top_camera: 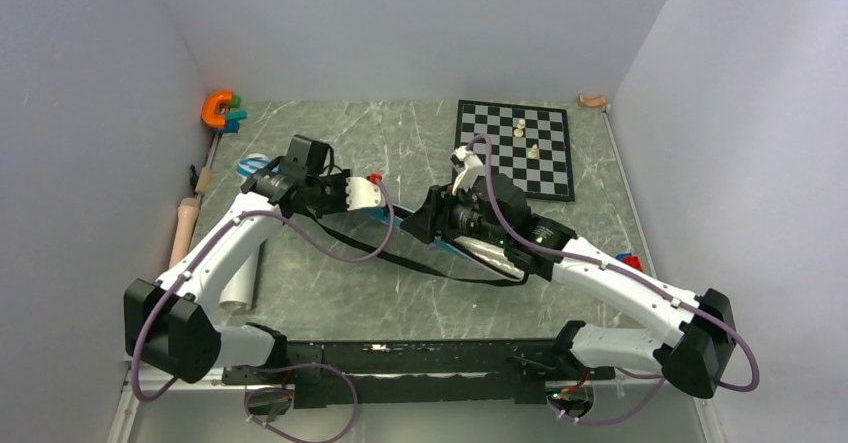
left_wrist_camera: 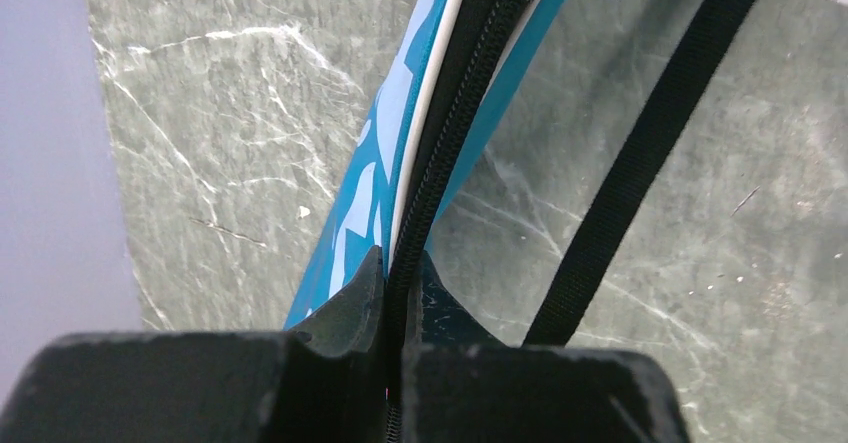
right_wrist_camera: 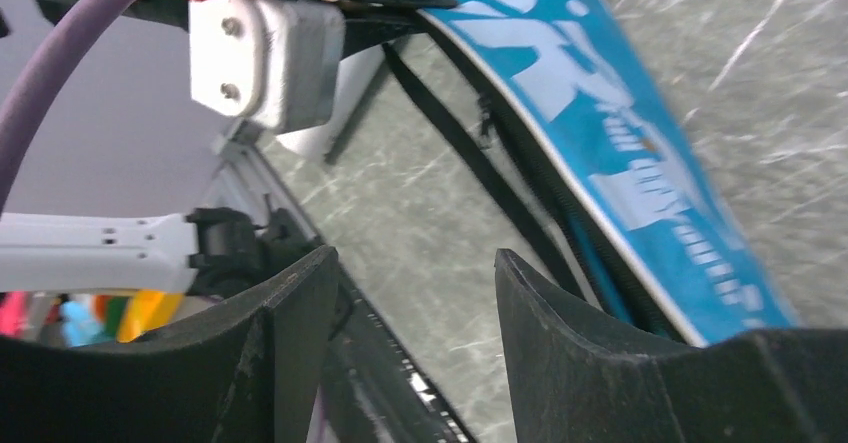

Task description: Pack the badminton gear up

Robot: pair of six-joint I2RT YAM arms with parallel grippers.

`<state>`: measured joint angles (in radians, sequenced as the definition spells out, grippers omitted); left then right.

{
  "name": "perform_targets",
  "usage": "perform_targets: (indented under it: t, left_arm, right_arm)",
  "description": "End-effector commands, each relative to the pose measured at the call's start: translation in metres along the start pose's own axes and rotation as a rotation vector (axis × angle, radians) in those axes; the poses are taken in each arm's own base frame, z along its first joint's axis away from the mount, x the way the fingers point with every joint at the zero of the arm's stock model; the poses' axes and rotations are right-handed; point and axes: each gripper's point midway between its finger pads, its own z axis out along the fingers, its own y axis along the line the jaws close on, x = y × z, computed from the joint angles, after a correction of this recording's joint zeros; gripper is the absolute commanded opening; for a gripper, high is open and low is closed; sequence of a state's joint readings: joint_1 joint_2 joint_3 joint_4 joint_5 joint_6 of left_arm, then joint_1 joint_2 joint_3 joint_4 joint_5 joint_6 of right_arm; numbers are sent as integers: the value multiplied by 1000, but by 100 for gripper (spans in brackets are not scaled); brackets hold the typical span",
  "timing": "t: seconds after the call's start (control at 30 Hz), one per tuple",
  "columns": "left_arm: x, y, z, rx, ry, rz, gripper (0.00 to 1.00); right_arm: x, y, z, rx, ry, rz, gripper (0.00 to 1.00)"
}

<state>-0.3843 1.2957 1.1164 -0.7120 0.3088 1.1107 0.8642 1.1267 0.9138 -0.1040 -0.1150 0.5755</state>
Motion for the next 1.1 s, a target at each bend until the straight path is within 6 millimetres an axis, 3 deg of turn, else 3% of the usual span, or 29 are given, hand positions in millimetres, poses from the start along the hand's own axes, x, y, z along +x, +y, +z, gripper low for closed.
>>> perform_targets:
  t: [0.0, 0.37, 0.73, 0.93, 1.07]
  left_arm:
    - [-31, 23, -11, -67, -104, -100, 0]
    - [-45, 20, -11, -72, -142, -143, 0]
    - [-62, 19, -15, -49, -180, -199, 0]
    - [-66, 20, -17, -50, -195, -214, 0]
    - [-71, 19, -19, -37, -208, -238, 0]
  right_arm:
    - [-6, 33, -1, -138, 2, 163, 62]
    - [13, 17, 20, -130, -15, 296, 58]
    - [-4, -5, 46, -73, -147, 335, 57]
    - [-6, -24, 49, 2, -201, 365, 55]
    - [-19, -31, 48, 25, -283, 368, 55]
